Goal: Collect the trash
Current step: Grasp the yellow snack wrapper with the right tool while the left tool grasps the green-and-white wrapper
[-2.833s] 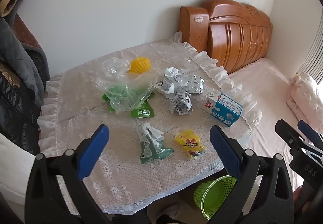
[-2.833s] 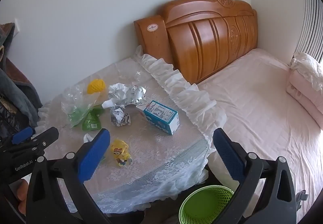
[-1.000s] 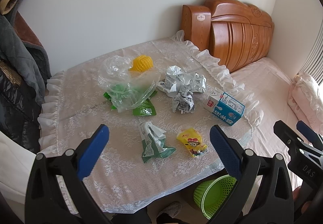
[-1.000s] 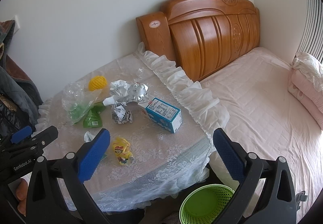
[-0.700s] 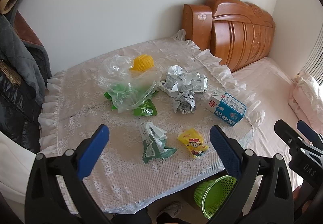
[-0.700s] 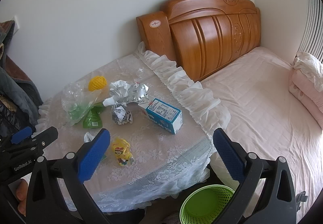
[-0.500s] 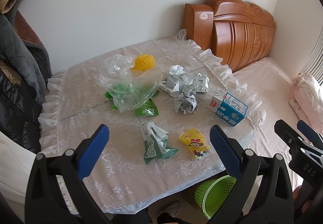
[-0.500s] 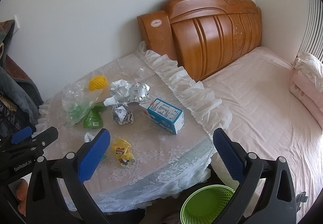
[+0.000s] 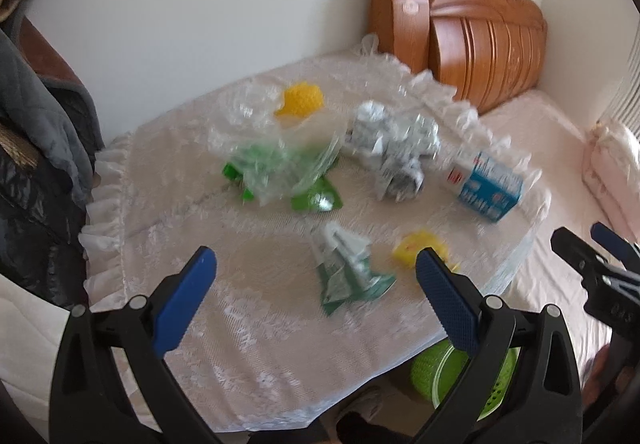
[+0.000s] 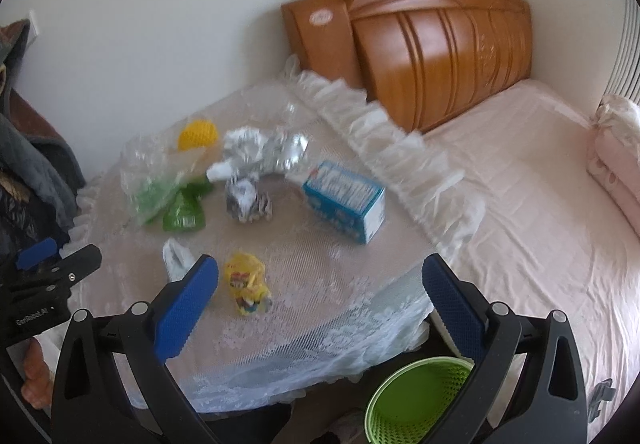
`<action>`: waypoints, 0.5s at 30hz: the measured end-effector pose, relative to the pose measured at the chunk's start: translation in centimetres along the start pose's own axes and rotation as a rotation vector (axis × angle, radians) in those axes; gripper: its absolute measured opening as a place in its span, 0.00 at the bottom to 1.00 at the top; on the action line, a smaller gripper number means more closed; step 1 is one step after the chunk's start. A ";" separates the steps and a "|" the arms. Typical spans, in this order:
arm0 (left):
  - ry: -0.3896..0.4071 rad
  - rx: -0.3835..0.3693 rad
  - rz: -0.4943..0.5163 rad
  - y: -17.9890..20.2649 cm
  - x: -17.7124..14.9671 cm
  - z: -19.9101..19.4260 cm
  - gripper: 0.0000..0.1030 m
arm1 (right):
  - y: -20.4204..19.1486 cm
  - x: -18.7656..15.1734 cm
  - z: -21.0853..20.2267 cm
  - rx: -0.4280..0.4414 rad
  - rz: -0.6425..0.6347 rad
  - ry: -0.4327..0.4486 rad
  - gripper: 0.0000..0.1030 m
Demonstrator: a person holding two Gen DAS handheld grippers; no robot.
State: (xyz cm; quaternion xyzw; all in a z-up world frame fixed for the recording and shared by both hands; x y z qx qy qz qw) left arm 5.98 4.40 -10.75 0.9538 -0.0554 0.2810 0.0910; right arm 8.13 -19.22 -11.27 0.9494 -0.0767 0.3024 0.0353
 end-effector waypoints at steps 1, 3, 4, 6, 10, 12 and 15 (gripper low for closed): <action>-0.017 -0.010 -0.005 -0.5 -0.6 0.5 0.93 | -0.4 -0.8 1.0 0.010 -0.008 -0.021 0.98; -0.049 -0.038 -0.017 -1.3 -1.9 1.2 0.93 | -1.1 -2.1 2.5 0.030 -0.026 -0.053 0.98; -0.059 -0.043 -0.023 -1.7 -2.4 1.5 0.93 | -1.6 -2.6 3.1 0.039 -0.038 -0.063 0.98; -0.077 -0.041 -0.022 -2.5 -3.4 2.0 0.93 | -2.7 -3.4 4.3 0.052 -0.072 -0.073 0.98; -0.109 -0.044 -0.012 -3.3 -4.5 2.9 0.93 | -5.5 -4.0 6.5 0.059 -0.143 -0.066 0.98; -0.120 -0.059 -0.009 -3.1 -4.6 3.3 0.93 | -6.5 -3.9 7.4 0.065 -0.161 -0.064 0.96; -0.127 -0.084 0.013 -2.7 -4.3 4.0 0.93 | -8.6 -3.5 9.3 0.077 -0.197 -0.080 0.86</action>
Point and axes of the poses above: each gripper's, at about its wrist camera, not at the fingertips, and z roughly the way its jaws point, y to its right, x to its top, the point moved 7 cm from there along z, roughly the way its jaws point, and after that the axes turned 12 degrees about -x, right-handed, at the moved point
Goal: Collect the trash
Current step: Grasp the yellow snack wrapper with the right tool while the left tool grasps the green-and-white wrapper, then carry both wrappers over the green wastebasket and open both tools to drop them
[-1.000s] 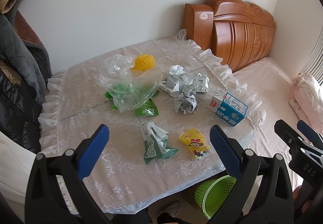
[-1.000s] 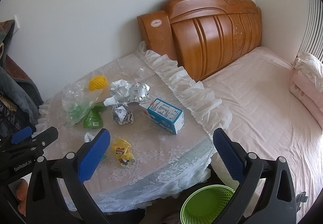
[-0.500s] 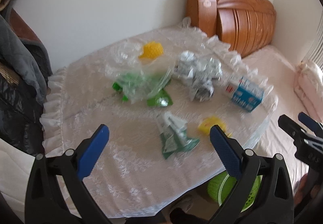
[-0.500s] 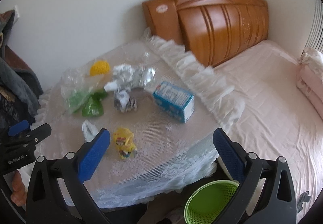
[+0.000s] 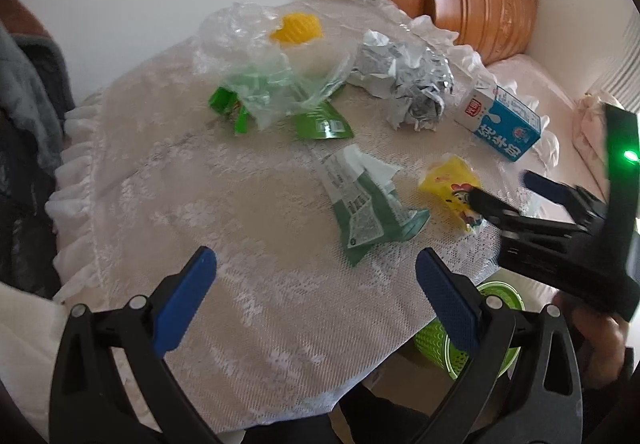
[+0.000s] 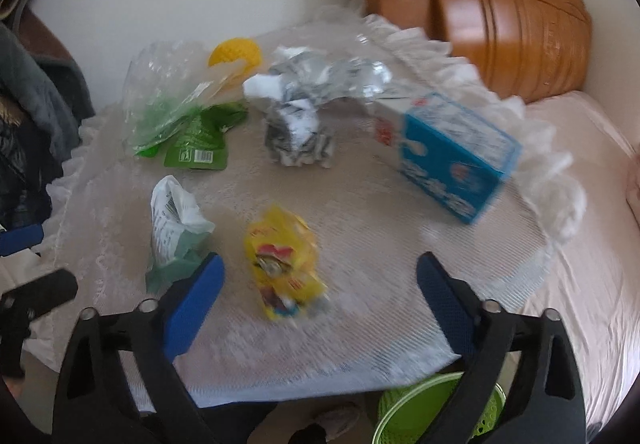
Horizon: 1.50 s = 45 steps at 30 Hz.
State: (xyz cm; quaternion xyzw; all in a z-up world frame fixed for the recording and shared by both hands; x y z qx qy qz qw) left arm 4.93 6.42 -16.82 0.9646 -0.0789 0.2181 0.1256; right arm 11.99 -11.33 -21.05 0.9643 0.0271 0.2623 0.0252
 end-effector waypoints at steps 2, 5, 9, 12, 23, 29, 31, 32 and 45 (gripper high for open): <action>-0.005 -0.012 0.023 0.3 0.5 0.5 0.93 | -0.5 0.1 1.1 -0.009 -0.017 -0.024 0.71; -0.009 -0.027 0.036 0.5 1.3 1.3 0.93 | -1.1 -0.1 2.4 0.003 -0.017 -0.068 0.44; -0.036 -0.049 0.040 0.7 2.2 3.0 0.93 | -0.6 -0.3 2.0 0.025 0.037 -0.076 0.24; -0.070 -0.058 0.034 1.0 2.6 4.8 0.93 | 0.6 -0.5 1.2 0.033 0.093 -0.076 0.21; -0.200 -0.045 -0.006 2.1 2.8 11.0 0.67 | 6.5 -1.9 -4.5 -0.004 0.270 -0.011 0.21; -0.184 -0.057 -0.024 1.9 2.5 11.1 0.53 | 9.0 -3.4 -6.2 -0.016 0.334 0.004 0.21; -0.162 -0.047 -0.008 1.9 2.5 10.6 0.52 | 9.7 -3.7 -6.4 -0.014 0.350 0.007 0.21; -0.153 -0.047 0.001 1.9 2.5 10.1 0.51 | 10.0 -3.9 -6.6 -0.015 0.356 0.010 0.21; -0.073 -0.154 0.229 10.5 1.9 4.1 0.51 | 19.3 -18.7 -3.1 -0.212 0.507 -0.203 0.23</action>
Point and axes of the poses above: each gripper's, at about its wrist camera, not at the fingertips, and z roughly the way its jaws point, y to its right, x to its top, the point moved 7 cm from there along z, roughly the way its jaws point, and after that the axes turned 12 degrees about -x, right-handed, at the moved point
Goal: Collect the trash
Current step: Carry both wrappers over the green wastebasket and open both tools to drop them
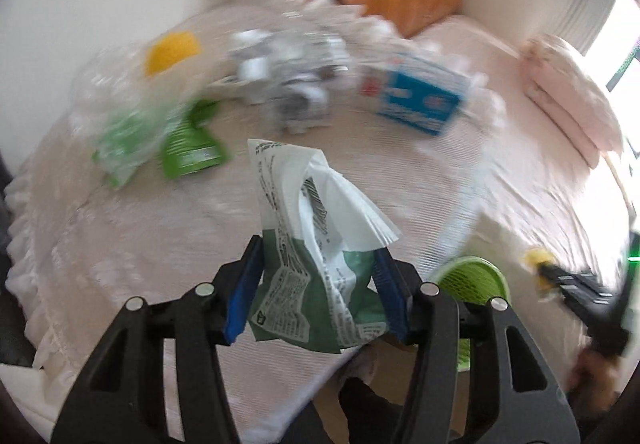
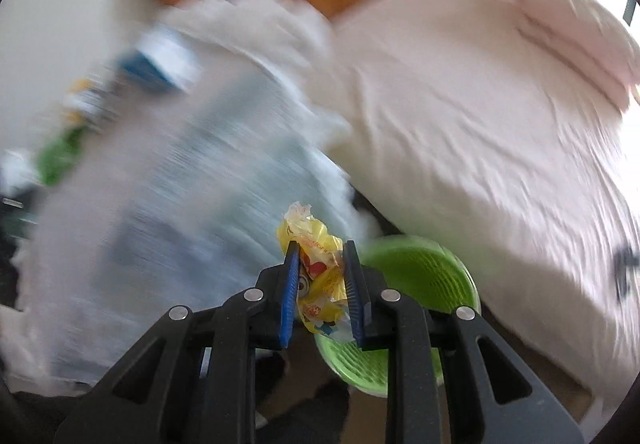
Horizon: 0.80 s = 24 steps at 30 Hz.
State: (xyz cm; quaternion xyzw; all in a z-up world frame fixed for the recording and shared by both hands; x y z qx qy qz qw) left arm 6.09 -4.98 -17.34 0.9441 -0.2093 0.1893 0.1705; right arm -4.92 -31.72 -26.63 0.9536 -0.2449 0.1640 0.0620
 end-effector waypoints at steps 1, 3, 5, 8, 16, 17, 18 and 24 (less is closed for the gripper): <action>-0.003 -0.016 0.021 1.0 -0.4 -0.1 0.51 | 1.3 -1.2 1.8 -0.027 0.015 -0.034 0.23; -0.024 -0.052 0.081 4.0 -0.6 0.8 0.51 | 3.3 -3.4 5.1 -0.066 0.045 -0.097 0.23; -0.054 -0.075 0.142 7.2 -0.8 2.3 0.51 | 5.1 -5.8 8.7 -0.074 0.100 -0.169 0.27; -0.102 -0.121 0.215 11.3 -2.4 3.6 0.51 | 7.0 -8.3 12.1 -0.071 0.179 -0.239 0.59; -0.238 -0.181 0.363 20.0 -6.7 9.2 0.52 | 12.9 -11.6 9.7 -0.165 0.262 -0.232 0.92; -0.260 -0.189 0.377 21.1 -7.4 10.1 0.52 | 13.7 -11.8 9.1 -0.177 0.268 -0.222 0.92; -0.277 -0.194 0.389 21.9 -7.9 10.9 0.52 | 14.5 -11.9 8.7 -0.182 0.275 -0.215 0.92; -0.372 -0.219 0.458 26.0 -11.7 14.2 0.55 | 19.4 -13.6 4.4 -0.215 0.350 -0.174 0.94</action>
Point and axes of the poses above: each gripper's, at about its wrist camera, not at the fingertips, and z roughly the way its jaws point, y to its right, x to its top, the point moved 7 cm from there along z, roughly the way its jaws point, and after that the axes turned 12 degrees about -x, right-handed, at the moved point
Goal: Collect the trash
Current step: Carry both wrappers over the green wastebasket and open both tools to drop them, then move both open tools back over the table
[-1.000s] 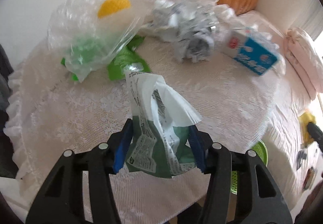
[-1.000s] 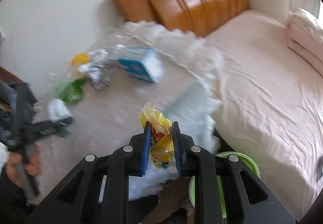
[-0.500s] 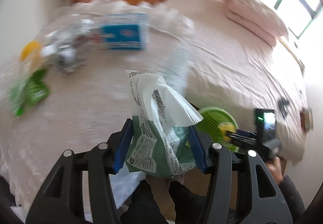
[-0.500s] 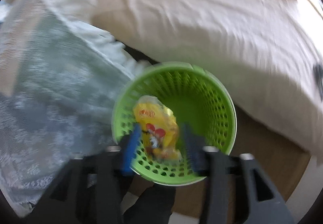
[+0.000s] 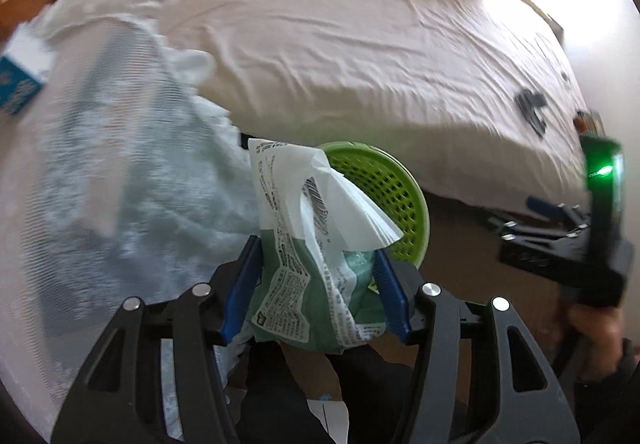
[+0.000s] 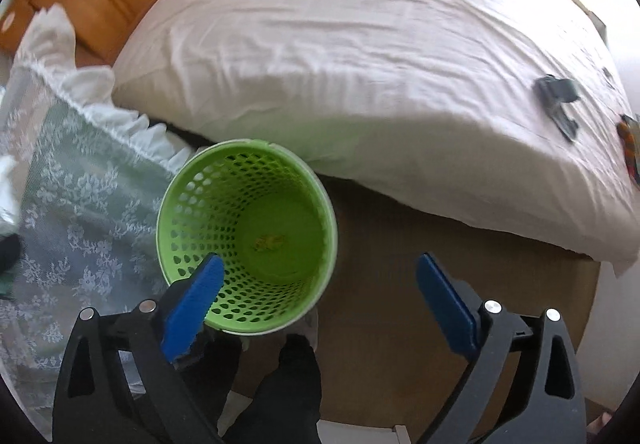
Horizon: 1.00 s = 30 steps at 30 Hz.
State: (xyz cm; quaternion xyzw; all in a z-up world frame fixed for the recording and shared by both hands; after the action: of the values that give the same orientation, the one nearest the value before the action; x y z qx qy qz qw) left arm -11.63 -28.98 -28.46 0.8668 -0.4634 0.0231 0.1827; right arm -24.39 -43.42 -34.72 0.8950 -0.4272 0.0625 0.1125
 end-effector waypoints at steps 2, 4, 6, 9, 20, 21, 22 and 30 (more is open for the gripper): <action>-0.022 -0.010 0.007 0.5 0.0 0.7 0.68 | 1.0 0.0 -0.8 -0.003 0.013 0.006 0.94; -0.007 0.008 0.005 0.9 -0.1 0.5 0.83 | 1.6 0.0 -1.5 0.004 0.022 0.016 0.95; 0.038 0.018 0.010 1.3 0.2 -0.7 0.90 | 1.9 0.3 -2.2 0.008 0.028 0.031 0.95; 0.086 0.027 0.012 1.5 0.7 -2.7 0.91 | 1.7 1.0 -3.4 0.015 0.030 0.066 0.95; 0.339 0.129 -0.084 -2.4 1.4 -15.9 0.92 | -4.4 5.7 -12.9 0.112 -0.056 0.223 0.97; 0.356 0.134 -0.099 -2.9 1.2 -16.9 0.92 | -5.2 6.1 -13.8 0.125 -0.069 0.241 0.98; 0.373 0.143 -0.116 -3.5 1.0 -17.9 0.92 | -6.3 6.5 -15.1 0.140 -0.089 0.266 0.98; 0.479 0.242 -0.253 -9.8 -3.1 -23.6 0.92 | -14.5 7.6 -21.6 0.265 -0.235 0.378 0.98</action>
State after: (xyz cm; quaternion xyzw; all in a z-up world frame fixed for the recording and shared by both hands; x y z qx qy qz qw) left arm -2.37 -13.63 -9.96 0.9031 -0.2891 0.2589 0.1835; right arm -8.69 -34.79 -14.43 0.9177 -0.2797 0.2708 0.0786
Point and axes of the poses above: each gripper's, at about its wrist camera, not at the fingertips, and z roughly the way its jaws point, y to its right, x to its top, the point moved 7 cm from there along z, roughly the way its jaws point, and after that the axes turned 12 degrees about -x, right-handed, at the moved point
